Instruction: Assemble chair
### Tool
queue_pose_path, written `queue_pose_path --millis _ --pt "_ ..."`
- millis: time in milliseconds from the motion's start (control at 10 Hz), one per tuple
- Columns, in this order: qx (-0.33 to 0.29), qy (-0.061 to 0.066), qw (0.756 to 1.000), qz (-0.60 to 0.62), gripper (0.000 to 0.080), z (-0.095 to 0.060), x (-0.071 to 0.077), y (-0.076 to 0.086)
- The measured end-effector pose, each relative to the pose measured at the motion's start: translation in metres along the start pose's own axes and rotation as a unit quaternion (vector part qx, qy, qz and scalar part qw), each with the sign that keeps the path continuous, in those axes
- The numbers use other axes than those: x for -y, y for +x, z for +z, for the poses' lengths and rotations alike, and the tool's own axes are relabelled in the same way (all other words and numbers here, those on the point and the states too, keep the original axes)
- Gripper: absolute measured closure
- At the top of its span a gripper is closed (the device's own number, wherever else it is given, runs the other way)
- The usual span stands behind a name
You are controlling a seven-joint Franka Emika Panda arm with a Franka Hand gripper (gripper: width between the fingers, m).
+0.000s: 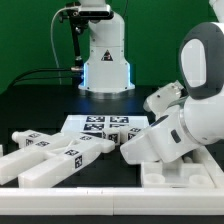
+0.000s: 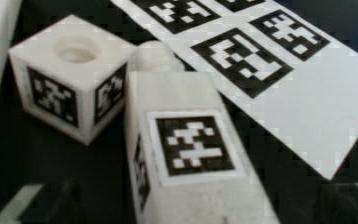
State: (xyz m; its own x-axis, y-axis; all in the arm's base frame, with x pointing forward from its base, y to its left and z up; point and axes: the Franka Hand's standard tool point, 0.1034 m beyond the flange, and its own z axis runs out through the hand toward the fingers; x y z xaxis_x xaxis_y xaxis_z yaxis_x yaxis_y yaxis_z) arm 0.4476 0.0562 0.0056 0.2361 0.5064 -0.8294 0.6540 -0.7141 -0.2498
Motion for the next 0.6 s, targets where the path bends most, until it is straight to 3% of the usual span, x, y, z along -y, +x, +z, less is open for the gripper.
queue_pose_path --millis 100,400,600 --pt "0.0 0.0 1.0 -0.001 0.0151 0.0 0.0 0.0" --pt "0.0 -0.001 1.0 -0.001 0.0518 0.0 0.001 0.001" --pt "0.007 -0.003 1.0 -0.002 0.0515 -0.011 0.005 -0.006"
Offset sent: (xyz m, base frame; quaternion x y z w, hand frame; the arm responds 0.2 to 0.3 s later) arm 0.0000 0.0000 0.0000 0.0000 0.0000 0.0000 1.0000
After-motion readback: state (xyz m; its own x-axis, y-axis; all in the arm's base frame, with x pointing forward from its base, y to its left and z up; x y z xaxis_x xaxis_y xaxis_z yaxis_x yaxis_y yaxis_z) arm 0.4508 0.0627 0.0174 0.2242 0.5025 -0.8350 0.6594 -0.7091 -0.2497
